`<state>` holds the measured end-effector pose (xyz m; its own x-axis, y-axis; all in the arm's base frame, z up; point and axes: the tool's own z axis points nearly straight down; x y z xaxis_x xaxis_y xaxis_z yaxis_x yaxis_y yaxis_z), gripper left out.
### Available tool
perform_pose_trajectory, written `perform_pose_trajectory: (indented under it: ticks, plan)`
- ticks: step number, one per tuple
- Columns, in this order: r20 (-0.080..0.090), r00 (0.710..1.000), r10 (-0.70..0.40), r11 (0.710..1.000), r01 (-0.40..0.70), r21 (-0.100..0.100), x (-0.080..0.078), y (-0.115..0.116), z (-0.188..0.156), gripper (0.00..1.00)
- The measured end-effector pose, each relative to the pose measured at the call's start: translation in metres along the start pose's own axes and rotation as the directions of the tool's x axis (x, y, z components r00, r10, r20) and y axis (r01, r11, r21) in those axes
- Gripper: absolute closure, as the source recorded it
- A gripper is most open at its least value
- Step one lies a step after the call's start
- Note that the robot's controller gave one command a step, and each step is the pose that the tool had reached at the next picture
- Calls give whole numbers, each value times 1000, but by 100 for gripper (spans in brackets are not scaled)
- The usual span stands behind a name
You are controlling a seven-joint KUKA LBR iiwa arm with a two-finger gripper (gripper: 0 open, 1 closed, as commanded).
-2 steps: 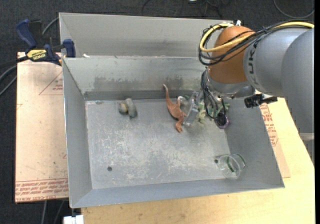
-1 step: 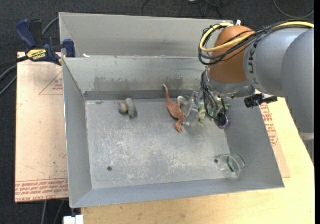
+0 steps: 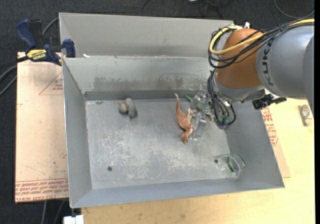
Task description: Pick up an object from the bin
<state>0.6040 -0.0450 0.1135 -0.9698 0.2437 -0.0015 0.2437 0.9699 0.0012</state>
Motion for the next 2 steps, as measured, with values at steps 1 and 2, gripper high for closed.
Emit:
perform_pose_trajectory:
  ticks: [1, 2]
  plan:
    - [0, 1000, 0, 1000, 0, 0, 0, 0, 0, 0]
    - [0, 991, -132, 991, 132, 0, 14, -6, 19, 0]
